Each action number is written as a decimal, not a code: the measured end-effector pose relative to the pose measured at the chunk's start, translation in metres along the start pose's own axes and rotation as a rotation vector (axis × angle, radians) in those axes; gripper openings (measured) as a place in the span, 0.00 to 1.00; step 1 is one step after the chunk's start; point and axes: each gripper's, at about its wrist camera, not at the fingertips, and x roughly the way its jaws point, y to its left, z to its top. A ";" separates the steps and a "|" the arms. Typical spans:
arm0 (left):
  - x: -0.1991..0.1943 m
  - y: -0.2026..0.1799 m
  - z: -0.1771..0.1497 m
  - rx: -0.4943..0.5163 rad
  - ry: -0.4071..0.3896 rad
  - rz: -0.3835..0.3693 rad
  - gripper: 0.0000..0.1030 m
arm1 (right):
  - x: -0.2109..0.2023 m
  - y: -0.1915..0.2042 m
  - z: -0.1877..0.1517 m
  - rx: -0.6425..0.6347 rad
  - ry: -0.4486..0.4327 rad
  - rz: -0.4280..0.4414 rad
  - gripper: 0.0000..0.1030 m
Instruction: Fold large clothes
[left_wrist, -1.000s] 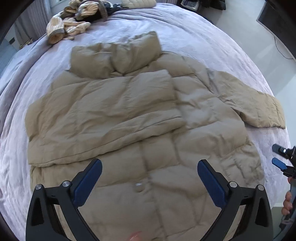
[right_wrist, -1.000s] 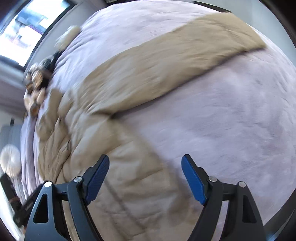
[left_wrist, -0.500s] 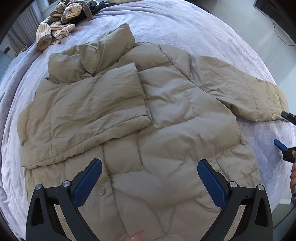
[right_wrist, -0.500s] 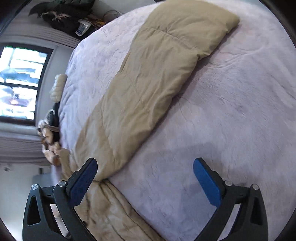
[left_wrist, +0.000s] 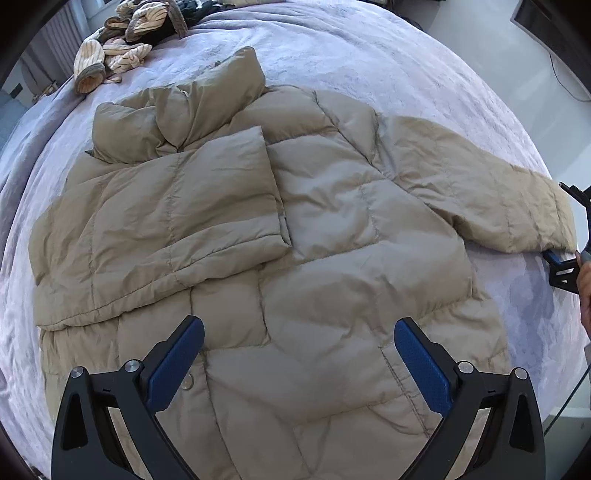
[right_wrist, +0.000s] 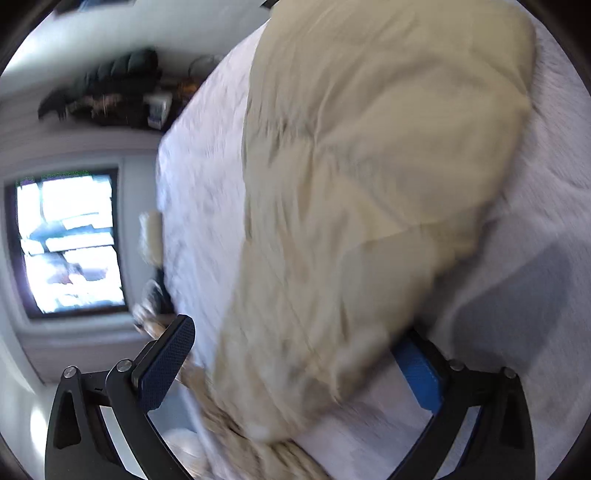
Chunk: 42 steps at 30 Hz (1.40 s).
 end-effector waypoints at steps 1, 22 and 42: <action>-0.001 0.001 0.001 -0.006 -0.003 -0.002 1.00 | 0.000 -0.001 0.004 0.027 -0.009 0.022 1.00; -0.034 0.120 -0.002 -0.198 -0.119 0.027 1.00 | 0.036 0.210 -0.105 -0.582 0.090 0.082 0.08; -0.009 0.279 -0.045 -0.371 -0.153 0.116 1.00 | 0.233 0.160 -0.449 -1.376 0.357 -0.453 0.14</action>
